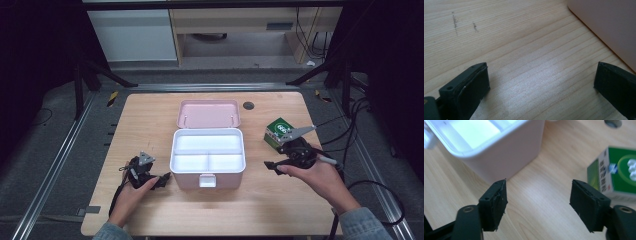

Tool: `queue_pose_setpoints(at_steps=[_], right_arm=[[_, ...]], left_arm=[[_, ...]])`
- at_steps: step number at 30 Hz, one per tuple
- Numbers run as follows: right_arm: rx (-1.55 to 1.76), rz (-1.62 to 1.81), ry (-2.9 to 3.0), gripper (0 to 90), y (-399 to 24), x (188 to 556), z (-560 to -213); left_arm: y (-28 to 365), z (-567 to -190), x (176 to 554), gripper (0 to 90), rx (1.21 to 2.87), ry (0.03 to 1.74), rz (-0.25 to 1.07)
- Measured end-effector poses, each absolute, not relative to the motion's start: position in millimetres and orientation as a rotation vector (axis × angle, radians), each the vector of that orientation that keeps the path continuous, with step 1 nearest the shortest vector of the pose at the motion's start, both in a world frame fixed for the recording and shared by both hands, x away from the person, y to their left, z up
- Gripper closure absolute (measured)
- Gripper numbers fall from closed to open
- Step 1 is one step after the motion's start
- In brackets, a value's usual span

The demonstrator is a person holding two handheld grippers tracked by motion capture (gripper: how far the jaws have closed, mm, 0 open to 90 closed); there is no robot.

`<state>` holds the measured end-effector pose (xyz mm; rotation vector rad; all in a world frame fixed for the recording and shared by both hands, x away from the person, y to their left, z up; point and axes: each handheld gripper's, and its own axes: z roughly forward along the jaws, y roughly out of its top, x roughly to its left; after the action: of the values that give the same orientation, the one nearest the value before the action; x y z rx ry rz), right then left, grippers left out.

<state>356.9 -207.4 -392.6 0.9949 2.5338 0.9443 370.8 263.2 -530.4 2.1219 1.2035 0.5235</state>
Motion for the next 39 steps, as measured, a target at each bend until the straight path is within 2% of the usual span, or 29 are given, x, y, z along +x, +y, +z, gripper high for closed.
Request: queue_pose_setpoints(at_steps=[1, 8, 15, 21, 31, 39], right_arm=[[0.995, 0.944, 2.534, 32.6, -207.4, 356.9, -392.6], [0.821, 0.911, 2.595, 43.6, -175.2, 376.8, -337.0], [0.705, 0.847, 2.665, 50.2, -138.8, 394.0, -318.1], [0.638, 0.888, 2.699, 52.1, -109.0, 403.9, -309.4], [0.537, 0.832, 2.76, 57.0, -73.7, 415.4, -313.4], [0.411, 0.772, 2.826, 66.8, -41.3, 422.1, -318.3]], left_arm=[[263.2, -530.4, 370.8, 0.0, 2.122, 1.204, 0.523], [263.0, -530.5, 370.7, 0.0, 2.121, 1.201, 0.527], [262.8, -530.3, 370.7, 0.0, 2.122, 1.203, 0.524], [262.7, -530.5, 370.6, 0.0, 2.12, 1.201, 0.525], [261.8, -530.4, 366.2, 0.0, 2.126, 1.196, 0.522], [261.7, -530.8, 359.8, 0.0, 2.123, 1.188, 0.52]])
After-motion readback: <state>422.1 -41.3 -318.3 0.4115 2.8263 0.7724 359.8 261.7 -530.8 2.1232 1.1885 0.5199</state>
